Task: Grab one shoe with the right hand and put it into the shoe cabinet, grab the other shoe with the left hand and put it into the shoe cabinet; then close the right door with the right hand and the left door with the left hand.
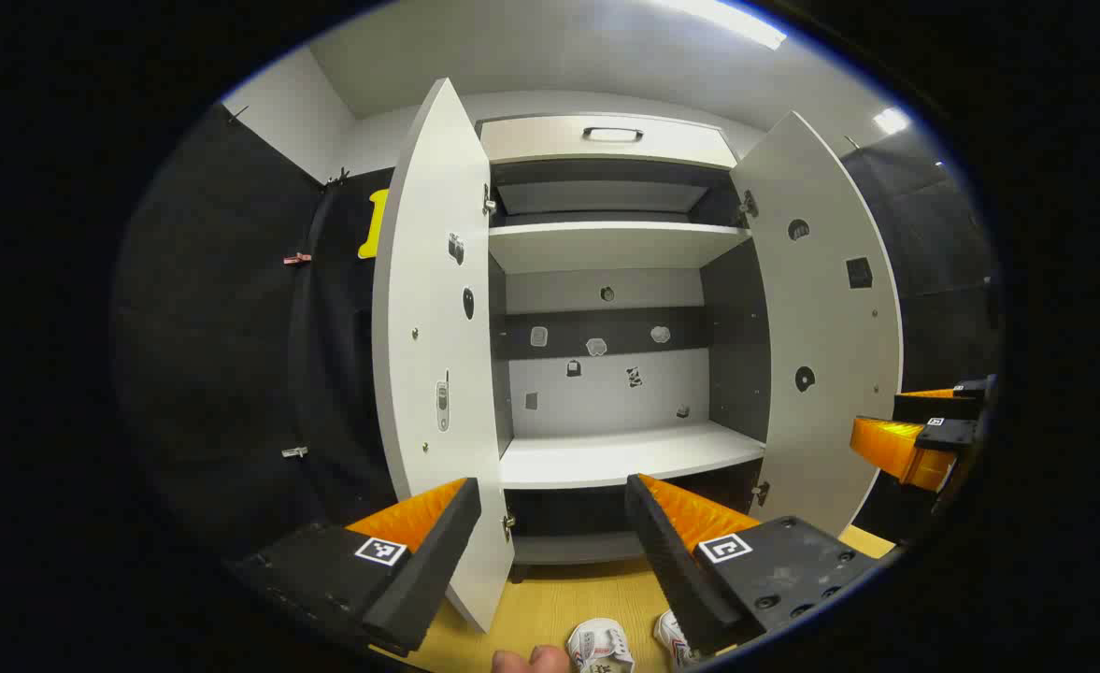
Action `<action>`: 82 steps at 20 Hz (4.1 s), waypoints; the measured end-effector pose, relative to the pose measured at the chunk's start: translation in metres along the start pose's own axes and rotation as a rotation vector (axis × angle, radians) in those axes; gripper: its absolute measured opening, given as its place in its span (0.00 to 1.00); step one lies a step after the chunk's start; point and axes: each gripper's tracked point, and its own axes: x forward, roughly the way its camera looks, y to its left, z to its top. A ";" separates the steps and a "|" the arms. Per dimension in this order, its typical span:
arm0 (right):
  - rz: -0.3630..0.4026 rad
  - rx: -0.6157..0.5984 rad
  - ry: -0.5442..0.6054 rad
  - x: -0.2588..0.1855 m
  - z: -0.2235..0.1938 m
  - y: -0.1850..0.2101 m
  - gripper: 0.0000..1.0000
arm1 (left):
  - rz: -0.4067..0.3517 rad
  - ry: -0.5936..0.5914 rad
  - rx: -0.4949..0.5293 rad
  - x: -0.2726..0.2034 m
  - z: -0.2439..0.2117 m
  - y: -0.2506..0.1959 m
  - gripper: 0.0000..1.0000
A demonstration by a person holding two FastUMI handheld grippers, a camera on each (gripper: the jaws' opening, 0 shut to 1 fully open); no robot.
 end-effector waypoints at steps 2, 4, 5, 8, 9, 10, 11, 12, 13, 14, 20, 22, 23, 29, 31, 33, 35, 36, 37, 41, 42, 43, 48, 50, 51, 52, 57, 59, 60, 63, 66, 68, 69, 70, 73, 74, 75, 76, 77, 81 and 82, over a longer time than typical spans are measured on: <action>-0.001 -0.001 0.001 0.000 0.000 0.001 0.98 | -0.001 0.001 0.001 -0.001 0.000 0.000 0.97; -0.003 -0.001 -0.001 -0.001 0.001 0.000 0.98 | 0.000 -0.001 0.002 -0.001 0.000 -0.001 0.97; -0.005 -0.002 -0.003 -0.001 0.002 -0.001 0.98 | 0.001 0.000 0.003 -0.002 -0.002 0.000 0.97; -0.009 -0.001 -0.001 -0.002 0.001 -0.001 0.98 | 0.002 -0.001 0.004 -0.003 -0.001 0.000 0.97; -0.013 0.000 -0.002 -0.002 0.002 -0.002 0.98 | 0.002 -0.002 0.004 -0.003 -0.001 0.000 0.97; -0.016 0.000 -0.004 -0.003 0.002 -0.002 0.98 | 0.003 -0.003 0.004 -0.004 0.000 0.000 0.97; -0.015 0.001 -0.003 -0.003 0.002 -0.002 0.98 | 0.002 -0.003 0.005 -0.004 -0.001 0.000 0.97; -0.014 0.000 -0.001 -0.002 0.001 -0.001 0.98 | 0.003 -0.003 0.005 -0.005 -0.001 0.001 0.97; -0.013 -0.001 0.000 -0.002 0.001 -0.001 0.98 | 0.004 -0.004 0.006 -0.005 -0.001 0.001 0.97; -0.012 -0.003 0.002 -0.003 0.000 0.000 0.98 | 0.005 -0.005 0.006 -0.005 0.000 0.001 0.97; -0.001 -0.005 0.012 -0.002 -0.003 0.003 0.98 | 0.008 -0.013 0.008 -0.006 0.001 0.004 0.97; 0.007 -0.003 0.022 -0.002 -0.008 0.006 0.98 | 0.010 -0.022 0.010 -0.006 0.003 0.006 0.97; 0.017 0.000 0.034 -0.002 -0.014 0.009 0.98 | 0.011 -0.027 0.012 -0.007 0.003 0.007 0.97; 0.090 0.039 0.226 -0.011 -0.101 0.041 0.98 | 0.009 -0.022 0.008 -0.011 -0.007 0.016 0.97; 0.111 0.066 0.313 -0.020 -0.142 0.052 0.98 | 0.011 -0.011 0.002 -0.013 -0.015 0.021 0.97; 0.134 0.086 0.393 -0.033 -0.184 0.060 0.99 | 0.015 -0.001 0.005 -0.016 -0.022 0.026 0.97; 0.152 0.088 0.468 -0.041 -0.227 0.067 0.99 | 0.021 0.009 0.007 -0.018 -0.028 0.031 0.97; 0.159 0.094 0.509 -0.045 -0.248 0.070 1.00 | 0.024 0.017 0.006 -0.020 -0.031 0.033 0.97; 0.161 0.105 0.556 -0.048 -0.270 0.072 1.00 | 0.028 0.026 0.006 -0.022 -0.035 0.035 0.97; 0.154 0.184 0.750 -0.062 -0.347 0.082 0.99 | 0.045 0.052 0.013 -0.027 -0.045 0.043 0.97; 0.152 0.200 0.789 -0.067 -0.360 0.086 0.99 | 0.049 0.057 0.016 -0.027 -0.048 0.045 0.97; 0.151 0.215 0.818 -0.069 -0.370 0.087 0.98 | 0.052 0.062 0.018 -0.028 -0.050 0.047 0.97; 0.154 0.228 0.928 -0.070 -0.423 0.098 0.79 | 0.077 0.081 0.018 -0.028 -0.058 0.057 0.97; 0.131 0.238 0.929 -0.060 -0.437 0.099 0.73 | 0.086 0.090 0.017 -0.028 -0.062 0.061 0.97; 0.112 0.237 0.921 -0.055 -0.443 0.096 0.69 | 0.090 0.095 0.017 -0.029 -0.065 0.063 0.97; 0.100 0.231 0.904 -0.046 -0.447 0.095 0.49 | 0.095 0.101 0.019 -0.029 -0.067 0.064 0.97; 0.068 0.149 0.809 -0.019 -0.460 0.090 0.40 | 0.113 0.140 0.031 -0.027 -0.083 0.062 0.97; 0.057 0.128 0.759 -0.012 -0.458 0.089 0.36 | 0.121 0.160 0.035 -0.028 -0.091 0.064 0.97; 0.053 0.127 0.750 -0.010 -0.460 0.089 0.33 | 0.123 0.166 0.036 -0.028 -0.093 0.064 0.97; 0.065 0.141 0.736 -0.002 -0.462 0.098 0.22 | 0.126 0.183 0.050 -0.031 -0.099 0.065 0.97; 0.104 0.123 0.736 -0.004 -0.460 0.099 0.06 | 0.127 0.190 0.058 -0.032 -0.101 0.065 0.97; 0.102 0.172 0.742 -0.001 -0.449 0.093 0.05 | 0.125 0.190 0.059 -0.036 -0.100 0.064 0.96; 0.108 0.164 0.726 0.001 -0.441 0.088 0.05 | 0.125 0.188 0.061 -0.038 -0.100 0.064 0.96; 0.117 0.148 0.712 0.001 -0.432 0.083 0.05 | 0.126 0.186 0.061 -0.038 -0.099 0.065 0.96; 0.145 0.194 0.683 0.001 -0.400 0.082 0.05 | 0.128 0.181 0.045 -0.039 -0.098 0.064 0.96; 0.150 0.198 0.667 0.001 -0.387 0.080 0.05 | 0.129 0.179 0.040 -0.039 -0.096 0.064 0.96; 0.153 0.200 0.653 0.003 -0.373 0.079 0.05 | 0.126 0.176 0.036 -0.039 -0.096 0.063 0.96; 0.155 0.205 0.642 0.004 -0.358 0.079 0.05 | 0.123 0.173 0.036 -0.038 -0.095 0.062 0.97; 0.154 0.207 0.628 0.008 -0.342 0.078 0.05 | 0.120 0.170 0.037 -0.038 -0.094 0.062 0.96; 0.147 0.192 0.571 0.027 -0.273 0.078 0.05 | 0.106 0.160 0.025 -0.032 -0.092 0.057 0.96; 0.144 0.193 0.556 0.035 -0.255 0.079 0.05 | 0.101 0.153 0.028 -0.030 -0.089 0.055 0.96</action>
